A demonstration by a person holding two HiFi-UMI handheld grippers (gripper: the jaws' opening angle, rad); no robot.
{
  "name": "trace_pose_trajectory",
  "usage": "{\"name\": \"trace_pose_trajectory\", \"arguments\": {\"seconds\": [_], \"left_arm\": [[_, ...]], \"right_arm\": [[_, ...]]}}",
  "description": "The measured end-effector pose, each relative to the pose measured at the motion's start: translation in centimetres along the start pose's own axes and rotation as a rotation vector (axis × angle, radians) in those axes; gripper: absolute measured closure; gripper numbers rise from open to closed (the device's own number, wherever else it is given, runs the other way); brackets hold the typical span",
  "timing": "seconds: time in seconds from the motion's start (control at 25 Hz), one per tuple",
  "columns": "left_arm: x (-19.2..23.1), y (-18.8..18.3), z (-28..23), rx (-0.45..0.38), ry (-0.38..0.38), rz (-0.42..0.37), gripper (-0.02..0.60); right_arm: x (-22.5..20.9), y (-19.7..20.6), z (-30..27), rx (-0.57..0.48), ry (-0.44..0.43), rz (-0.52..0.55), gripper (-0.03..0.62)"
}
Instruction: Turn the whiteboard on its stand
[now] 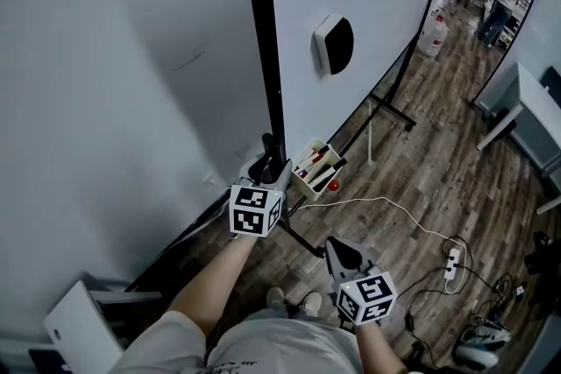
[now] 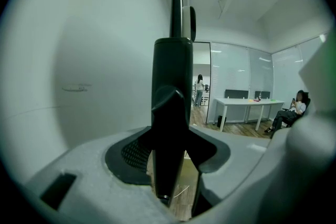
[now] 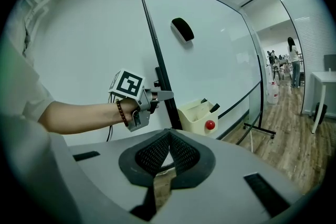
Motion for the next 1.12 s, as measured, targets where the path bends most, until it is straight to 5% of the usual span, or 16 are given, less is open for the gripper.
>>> {"name": "trace_pose_trajectory", "arguments": {"seconds": [0.32,0.72,1.12], "left_arm": [[-0.5,-2.4,5.2,-0.006,-0.009,-0.011,0.382],[3.5,7.9,13.2,-0.017,-0.016,0.023,0.382],[3.2,7.4,17.1,0.0,-0.037,0.017,0.383]], "right_arm": [[1.8,-2.8,2.1,-0.009,-0.026,-0.003,0.588],[6.4,5.1,-0.5,0.016,-0.043,0.045,0.588],[6.9,3.4,0.7,0.009,-0.076,0.049,0.588]]}}
Point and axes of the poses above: the fingertips, and each gripper's own axes: z backward along the fingers, x to its left, y out of its underside, the point moved 1 cm from there along z, backward along the fingers, and after that the axes turned 7 degrees about -y, right-handed, at the moved point
